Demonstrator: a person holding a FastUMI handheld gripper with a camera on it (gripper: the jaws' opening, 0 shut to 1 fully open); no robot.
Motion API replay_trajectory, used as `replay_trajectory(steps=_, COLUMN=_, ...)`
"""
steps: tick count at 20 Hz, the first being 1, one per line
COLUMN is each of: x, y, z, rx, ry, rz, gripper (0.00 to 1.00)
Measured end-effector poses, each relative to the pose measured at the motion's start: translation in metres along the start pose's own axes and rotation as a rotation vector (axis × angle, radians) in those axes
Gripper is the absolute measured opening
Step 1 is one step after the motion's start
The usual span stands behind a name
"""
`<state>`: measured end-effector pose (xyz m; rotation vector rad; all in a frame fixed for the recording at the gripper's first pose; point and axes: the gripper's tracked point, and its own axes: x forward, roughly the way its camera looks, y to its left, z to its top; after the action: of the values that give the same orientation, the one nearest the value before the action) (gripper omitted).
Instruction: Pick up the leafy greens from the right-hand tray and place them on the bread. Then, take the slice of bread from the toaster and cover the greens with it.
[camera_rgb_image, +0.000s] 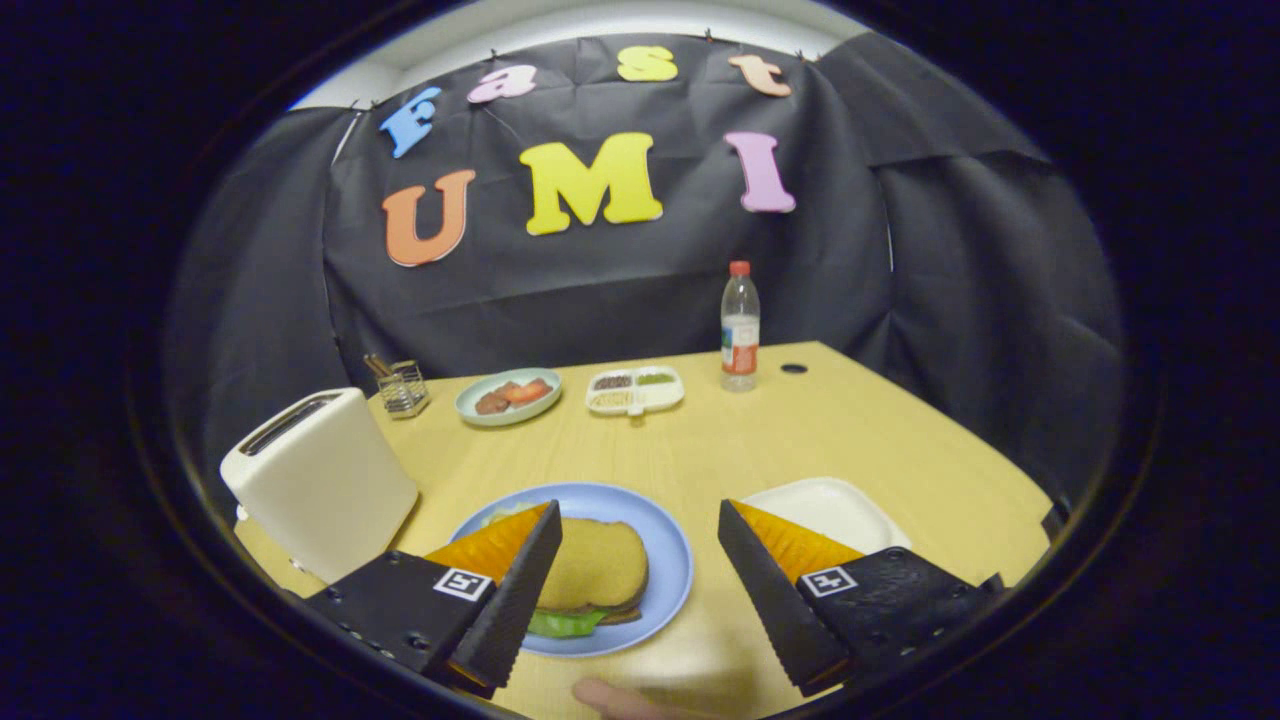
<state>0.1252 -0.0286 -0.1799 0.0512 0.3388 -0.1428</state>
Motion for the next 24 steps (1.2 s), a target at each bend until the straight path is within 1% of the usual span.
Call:
replay_trajectory(steps=2, x=-0.027, y=0.008, z=0.016, rx=-0.023, ry=-0.079, rz=-0.017, gripper=0.96)
replay_trajectory(steps=4, x=-0.052, y=0.008, z=0.031, rx=-0.042, ry=-0.158, rz=-0.064, gripper=0.96)
replay_trajectory(steps=6, x=-0.075, y=0.015, z=0.042, rx=-0.054, ry=-0.233, rz=-0.085, gripper=0.96)
replay_trajectory(steps=8, x=-0.096, y=0.031, z=0.047, rx=-0.058, ry=-0.283, rz=-0.041, gripper=0.96)
replay_trajectory(steps=9, x=-0.105, y=0.037, z=0.048, rx=-0.06, ry=-0.296, rz=-0.019, gripper=0.96)
replay_trajectory(steps=12, x=-0.126, y=0.039, z=0.053, rx=-0.069, ry=-0.333, rz=0.003, gripper=0.95)
replay_trajectory(steps=15, x=-0.142, y=0.032, z=0.06, rx=-0.074, ry=-0.369, rz=-0.012, gripper=0.95)
replay_trajectory(steps=24, x=-0.147, y=0.025, z=0.069, rx=-0.065, ry=-0.386, rz=-0.025, gripper=0.95)
